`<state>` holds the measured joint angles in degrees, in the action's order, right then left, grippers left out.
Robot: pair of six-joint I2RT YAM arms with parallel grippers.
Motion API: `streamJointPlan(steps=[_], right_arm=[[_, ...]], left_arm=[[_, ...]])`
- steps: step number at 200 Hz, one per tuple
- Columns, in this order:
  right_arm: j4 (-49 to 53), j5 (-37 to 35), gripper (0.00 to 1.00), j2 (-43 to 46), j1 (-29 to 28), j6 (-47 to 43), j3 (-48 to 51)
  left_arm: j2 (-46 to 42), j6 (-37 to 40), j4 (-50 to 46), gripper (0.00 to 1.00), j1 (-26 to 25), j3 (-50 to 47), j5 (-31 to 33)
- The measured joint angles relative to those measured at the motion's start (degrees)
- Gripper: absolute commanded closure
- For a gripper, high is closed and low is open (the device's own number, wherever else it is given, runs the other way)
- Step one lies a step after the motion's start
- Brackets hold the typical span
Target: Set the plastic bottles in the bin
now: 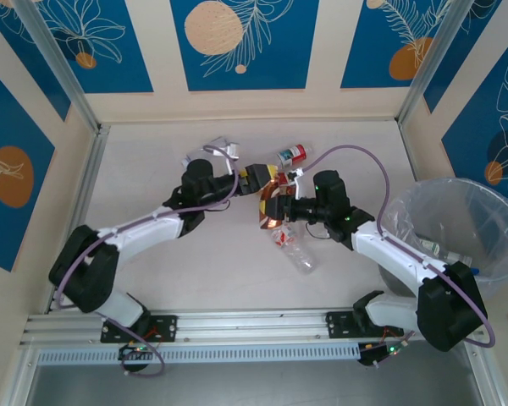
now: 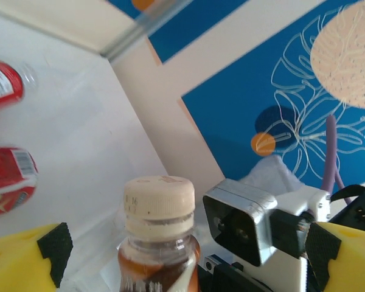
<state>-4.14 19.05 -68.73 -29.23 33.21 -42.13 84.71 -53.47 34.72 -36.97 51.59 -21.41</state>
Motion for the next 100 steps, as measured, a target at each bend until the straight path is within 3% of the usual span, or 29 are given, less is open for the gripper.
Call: streamJointPlan(steps=[48, 100], right_arm=[[3.26, -2.29, 0.57, 0.00, 0.00, -2.67, -1.92], [6.05, -4.90, 0.57, 0.00, -0.07, -4.26, -3.89]], left_arm=[[-11.15, 0.87, -3.39, 0.01, 0.09, -7.43, 16.04], [-12.66, 0.61, -12.17, 0.01, 0.11, -8.48, 25.14]])
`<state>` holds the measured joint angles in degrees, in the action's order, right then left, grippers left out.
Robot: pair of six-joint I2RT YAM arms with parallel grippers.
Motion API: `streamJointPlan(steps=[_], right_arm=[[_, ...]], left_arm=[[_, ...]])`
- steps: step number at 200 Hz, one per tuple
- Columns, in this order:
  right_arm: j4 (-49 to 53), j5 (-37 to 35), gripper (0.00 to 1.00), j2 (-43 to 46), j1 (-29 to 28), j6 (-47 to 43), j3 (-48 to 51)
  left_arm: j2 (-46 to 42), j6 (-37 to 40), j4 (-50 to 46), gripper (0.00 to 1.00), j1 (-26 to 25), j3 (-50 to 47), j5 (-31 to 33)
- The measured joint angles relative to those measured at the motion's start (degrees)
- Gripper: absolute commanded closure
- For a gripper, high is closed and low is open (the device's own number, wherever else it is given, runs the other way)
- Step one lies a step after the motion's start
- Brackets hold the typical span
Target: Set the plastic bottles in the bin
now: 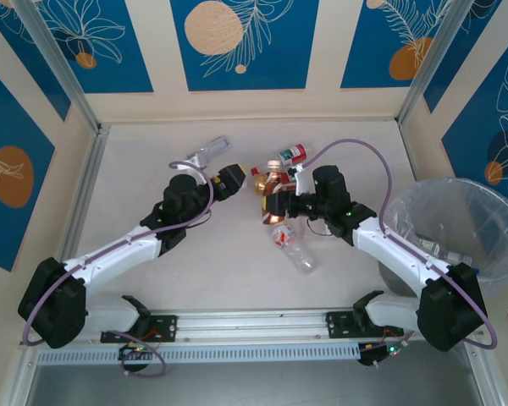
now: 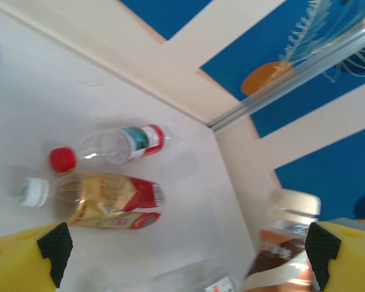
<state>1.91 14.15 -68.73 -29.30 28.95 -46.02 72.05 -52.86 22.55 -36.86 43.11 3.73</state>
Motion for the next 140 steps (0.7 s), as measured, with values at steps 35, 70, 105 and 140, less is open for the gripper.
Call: streamJointPlan(steps=[35, 70, 105, 140], right_arm=[[1.86, -2.71, 0.57, 0.00, -0.28, -1.31, -1.79], [7.54, -7.21, 0.57, 0.07, -1.01, -3.69, -5.57], [15.50, -15.39, 0.57, 1.97, -2.10, -6.25, -12.11], [22.47, -23.19, 0.57, 5.92, -2.19, -7.87, -16.81]], left_arm=[[0.00, -1.27, -5.70, 0.01, 0.00, 0.02, 5.27], [0.00, -1.40, -9.27, 0.01, 0.00, 0.02, 8.70], [0.68, -1.20, -11.78, 0.01, 0.02, 0.02, 10.34], [2.32, -1.20, -13.22, 0.01, 0.11, 0.02, 10.54]])
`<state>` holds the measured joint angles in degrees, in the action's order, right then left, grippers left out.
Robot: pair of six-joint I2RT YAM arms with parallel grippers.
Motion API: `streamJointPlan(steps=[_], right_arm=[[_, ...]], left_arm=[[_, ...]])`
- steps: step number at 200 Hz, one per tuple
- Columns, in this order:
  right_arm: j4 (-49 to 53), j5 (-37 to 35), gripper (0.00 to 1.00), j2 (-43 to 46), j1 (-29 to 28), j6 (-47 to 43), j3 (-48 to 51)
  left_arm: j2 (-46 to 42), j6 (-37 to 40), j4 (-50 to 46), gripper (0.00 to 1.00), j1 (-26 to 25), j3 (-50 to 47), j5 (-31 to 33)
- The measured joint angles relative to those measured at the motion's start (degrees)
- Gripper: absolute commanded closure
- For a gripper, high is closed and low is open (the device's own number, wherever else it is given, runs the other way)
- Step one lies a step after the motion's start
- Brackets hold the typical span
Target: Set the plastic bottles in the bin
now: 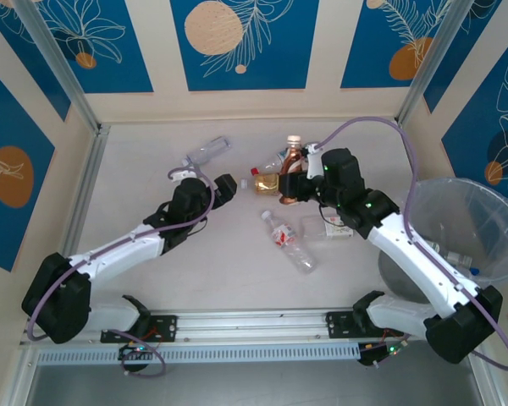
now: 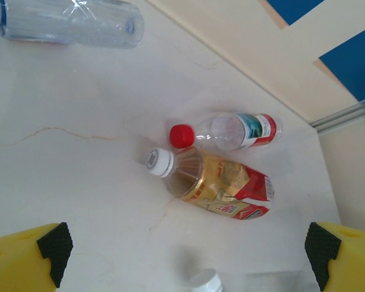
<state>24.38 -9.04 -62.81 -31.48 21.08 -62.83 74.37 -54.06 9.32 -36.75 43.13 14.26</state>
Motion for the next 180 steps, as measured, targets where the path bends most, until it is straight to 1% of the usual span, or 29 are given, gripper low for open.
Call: streamJointPlan(steps=[58, 99, 121, 156, 180], right_arm=[[12.41, -11.58, 0.58, 8.26, -0.02, -2.05, -5.70], [18.91, -20.04, 0.58, 18.86, 0.17, -3.10, -7.28], [22.69, -24.46, 0.59, 22.95, 0.63, -3.61, -8.79], [30.91, -35.32, 0.58, 25.11, 1.07, -3.78, -12.68], [34.67, -42.53, 0.57, 26.95, 1.14, -3.69, -13.60]], left_arm=[[1.86, 0.00, 0.00, 0.01, 0.22, 0.00, 0.33], [3.85, 0.04, 0.09, 0.01, 0.83, 0.00, -1.18], [4.48, 0.17, 0.09, 0.01, 1.31, 0.00, -2.10], [4.72, 0.17, 0.09, 0.01, 1.84, 0.11, -2.95], [5.79, 0.15, 0.24, 0.01, 1.95, 0.76, -3.85]])
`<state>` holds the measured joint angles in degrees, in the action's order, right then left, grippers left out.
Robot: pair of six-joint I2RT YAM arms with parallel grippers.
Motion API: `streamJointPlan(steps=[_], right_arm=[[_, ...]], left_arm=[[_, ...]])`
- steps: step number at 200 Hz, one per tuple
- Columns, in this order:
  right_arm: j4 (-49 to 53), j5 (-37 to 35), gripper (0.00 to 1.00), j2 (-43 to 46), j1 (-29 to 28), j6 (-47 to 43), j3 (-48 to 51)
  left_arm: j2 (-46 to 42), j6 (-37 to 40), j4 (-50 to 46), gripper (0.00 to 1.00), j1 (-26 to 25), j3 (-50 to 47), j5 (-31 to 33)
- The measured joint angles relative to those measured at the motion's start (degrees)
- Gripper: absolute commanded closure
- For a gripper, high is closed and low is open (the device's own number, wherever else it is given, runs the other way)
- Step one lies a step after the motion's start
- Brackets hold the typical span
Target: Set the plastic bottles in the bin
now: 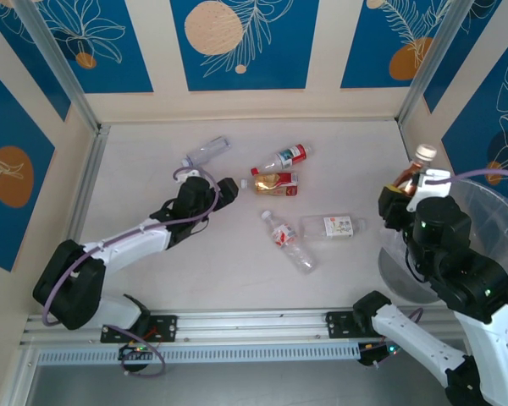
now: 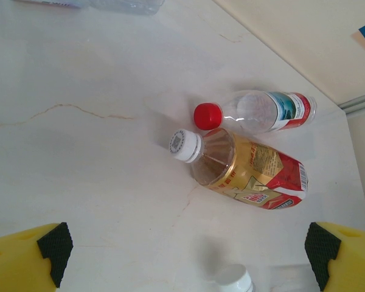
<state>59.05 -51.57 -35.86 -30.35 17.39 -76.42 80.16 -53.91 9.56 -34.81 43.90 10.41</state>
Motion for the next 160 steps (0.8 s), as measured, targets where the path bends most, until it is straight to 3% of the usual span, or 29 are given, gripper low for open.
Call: streamJointPlan(steps=[45, 79, 123, 160], right_arm=[[3.34, -13.11, 0.62, 8.57, -0.50, 2.03, -0.81], [11.50, -19.21, 0.62, 14.08, -5.29, 9.38, -2.43], [24.46, -25.59, 0.62, 14.27, -12.83, 21.77, -4.09], [26.99, -31.61, 0.62, 14.38, -13.94, 25.81, 0.00]], left_arm=[[2.51, -0.02, 0.26, 0.01, 0.11, 1.97, -2.08], [3.98, -0.24, 0.66, 0.01, 0.20, 2.69, -3.30], [5.53, -1.07, 0.66, 0.01, 0.20, 3.74, -4.90], [5.55, -1.49, 0.63, 0.01, 0.20, 3.85, -5.51]])
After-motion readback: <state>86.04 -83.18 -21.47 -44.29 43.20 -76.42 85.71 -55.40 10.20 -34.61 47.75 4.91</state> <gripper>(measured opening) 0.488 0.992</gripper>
